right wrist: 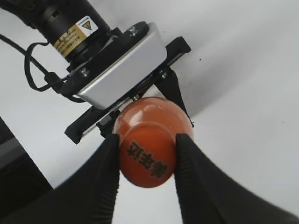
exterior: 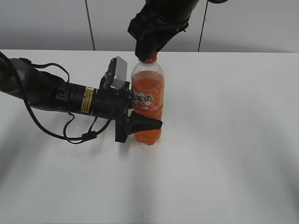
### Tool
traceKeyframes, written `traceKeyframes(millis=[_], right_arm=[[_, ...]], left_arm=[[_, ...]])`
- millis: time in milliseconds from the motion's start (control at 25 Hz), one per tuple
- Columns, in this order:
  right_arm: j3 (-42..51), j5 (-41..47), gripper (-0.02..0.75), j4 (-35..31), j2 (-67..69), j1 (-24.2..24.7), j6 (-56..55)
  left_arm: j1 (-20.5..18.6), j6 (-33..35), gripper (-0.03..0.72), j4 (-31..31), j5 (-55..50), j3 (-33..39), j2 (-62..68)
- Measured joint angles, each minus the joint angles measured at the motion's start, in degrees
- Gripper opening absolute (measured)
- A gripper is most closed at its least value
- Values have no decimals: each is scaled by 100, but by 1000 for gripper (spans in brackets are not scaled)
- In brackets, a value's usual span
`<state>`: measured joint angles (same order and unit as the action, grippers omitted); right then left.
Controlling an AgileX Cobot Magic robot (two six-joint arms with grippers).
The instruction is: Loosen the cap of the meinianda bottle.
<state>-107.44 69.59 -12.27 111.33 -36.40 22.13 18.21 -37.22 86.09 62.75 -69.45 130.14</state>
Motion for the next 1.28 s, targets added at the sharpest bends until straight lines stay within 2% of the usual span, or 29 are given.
traceKeyframes(millis=[200,1280], right_arm=[[0,1,271,-92,0,0,884],[-2,38,271,-62,0,94,3688]], left_arm=[[0,17,403,46,11,-5,-5],[0,19,402,69,0,-9,-5]])
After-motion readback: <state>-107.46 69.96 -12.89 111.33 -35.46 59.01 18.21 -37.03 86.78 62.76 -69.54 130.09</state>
